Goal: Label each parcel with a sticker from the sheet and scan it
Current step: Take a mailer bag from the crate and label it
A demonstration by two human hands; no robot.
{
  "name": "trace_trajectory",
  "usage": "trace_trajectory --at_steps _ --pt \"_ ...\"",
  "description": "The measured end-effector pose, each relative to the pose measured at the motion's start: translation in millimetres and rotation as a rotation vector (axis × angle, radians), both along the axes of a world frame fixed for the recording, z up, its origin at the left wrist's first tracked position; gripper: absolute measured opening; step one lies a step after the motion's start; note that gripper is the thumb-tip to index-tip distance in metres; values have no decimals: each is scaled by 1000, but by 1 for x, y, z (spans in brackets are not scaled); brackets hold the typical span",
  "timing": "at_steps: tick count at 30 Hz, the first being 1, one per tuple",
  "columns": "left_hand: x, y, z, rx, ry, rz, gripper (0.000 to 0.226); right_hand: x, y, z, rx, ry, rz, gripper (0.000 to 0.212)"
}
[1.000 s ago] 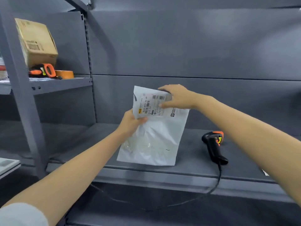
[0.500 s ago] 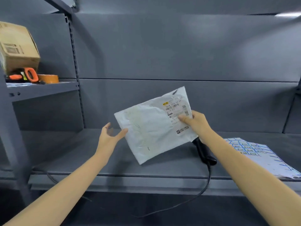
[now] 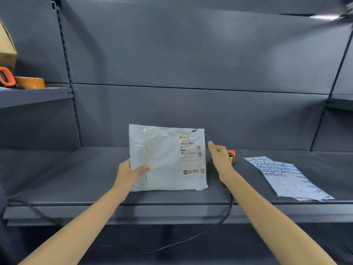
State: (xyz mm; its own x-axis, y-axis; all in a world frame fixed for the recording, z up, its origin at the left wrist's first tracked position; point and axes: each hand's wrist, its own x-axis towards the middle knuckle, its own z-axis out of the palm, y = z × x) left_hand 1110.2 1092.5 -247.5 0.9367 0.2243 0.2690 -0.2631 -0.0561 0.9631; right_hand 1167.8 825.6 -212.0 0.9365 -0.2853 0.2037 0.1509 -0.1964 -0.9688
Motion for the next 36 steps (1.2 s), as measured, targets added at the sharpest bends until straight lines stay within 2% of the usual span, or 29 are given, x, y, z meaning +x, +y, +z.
trace_trajectory --at_steps 1,4,8,10,13,16,19,21,22,25,28,36 --pt "0 0 -1 -2 0 0 24 6 -5 -3 -143 20 -132 31" --pt "2 0 -2 -6 -1 5 22 16 -12 -21 -437 178 -367 60" --pt "3 -1 -3 -20 2 7 22 25 -6 -35 -649 276 -406 70" --pt "3 -1 -4 -26 1 10 22 29 -8 -35 -774 401 -392 69" --pt "3 -2 -3 -20 -8 24 22 31 -13 -31 -954 476 -380 46" --pt "3 -6 -4 -30 -15 31 23 31 -18 -28 -869 494 -341 35" --pt "2 -10 -5 -47 -21 28 24 23 -25 -19 -501 503 -368 44" --pt "3 -11 -5 -49 -27 21 24 9 -25 -12 -260 388 -358 58" --pt "3 -12 -5 -48 -30 18 24 -1 -23 -9 -178 301 -333 58" --pt "3 -16 -5 -44 -32 14 24 -41 -10 -4 33 73 -200 30" --pt "2 -18 -6 -43 -38 32 25 -77 6 -9 51 -45 -55 16" --pt "0 -18 -2 -35 -35 44 28 -106 34 -18 52 -98 62 14"
